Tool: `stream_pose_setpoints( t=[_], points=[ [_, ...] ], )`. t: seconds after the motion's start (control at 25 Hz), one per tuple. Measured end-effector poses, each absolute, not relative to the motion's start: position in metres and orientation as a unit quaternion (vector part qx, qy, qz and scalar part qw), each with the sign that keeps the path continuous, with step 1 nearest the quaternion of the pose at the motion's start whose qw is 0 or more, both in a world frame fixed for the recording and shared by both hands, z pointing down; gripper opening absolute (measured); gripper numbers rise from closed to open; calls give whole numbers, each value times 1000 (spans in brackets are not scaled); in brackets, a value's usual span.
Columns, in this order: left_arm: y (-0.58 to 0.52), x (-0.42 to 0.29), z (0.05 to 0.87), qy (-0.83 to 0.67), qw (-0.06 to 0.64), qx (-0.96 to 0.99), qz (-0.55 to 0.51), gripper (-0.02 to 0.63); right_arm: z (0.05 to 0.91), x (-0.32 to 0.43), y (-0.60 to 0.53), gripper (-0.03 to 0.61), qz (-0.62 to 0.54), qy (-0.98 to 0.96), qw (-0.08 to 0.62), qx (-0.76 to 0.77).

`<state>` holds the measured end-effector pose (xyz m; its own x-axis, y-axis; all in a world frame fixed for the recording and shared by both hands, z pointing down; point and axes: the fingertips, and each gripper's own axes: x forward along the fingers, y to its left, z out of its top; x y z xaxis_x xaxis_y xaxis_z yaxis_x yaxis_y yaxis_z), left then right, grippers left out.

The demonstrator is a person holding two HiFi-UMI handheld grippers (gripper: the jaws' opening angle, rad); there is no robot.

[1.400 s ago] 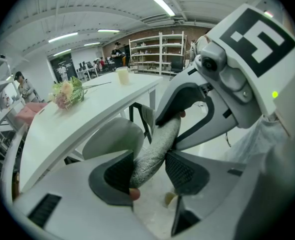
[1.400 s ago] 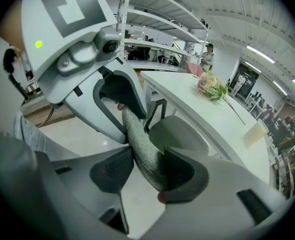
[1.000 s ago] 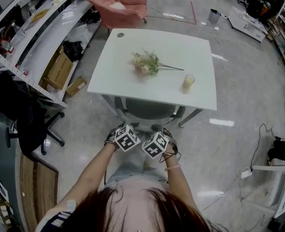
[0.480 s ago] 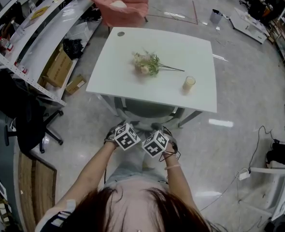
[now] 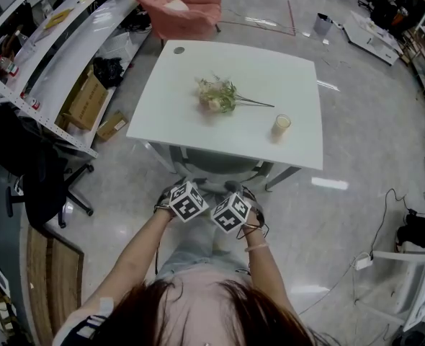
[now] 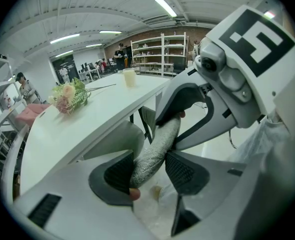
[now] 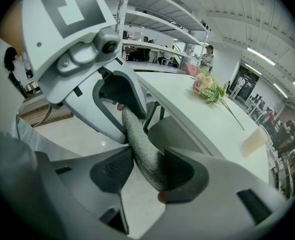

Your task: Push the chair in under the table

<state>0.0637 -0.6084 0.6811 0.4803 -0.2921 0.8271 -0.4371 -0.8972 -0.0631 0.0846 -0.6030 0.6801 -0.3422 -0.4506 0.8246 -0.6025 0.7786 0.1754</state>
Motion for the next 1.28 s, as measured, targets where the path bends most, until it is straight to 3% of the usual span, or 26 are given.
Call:
stream_pose_setpoints(
  t=[1.28],
  points=[
    [-636, 70, 681, -216, 71, 861, 455, 201, 682, 91, -631, 199, 80, -814, 475, 323]
  ],
)
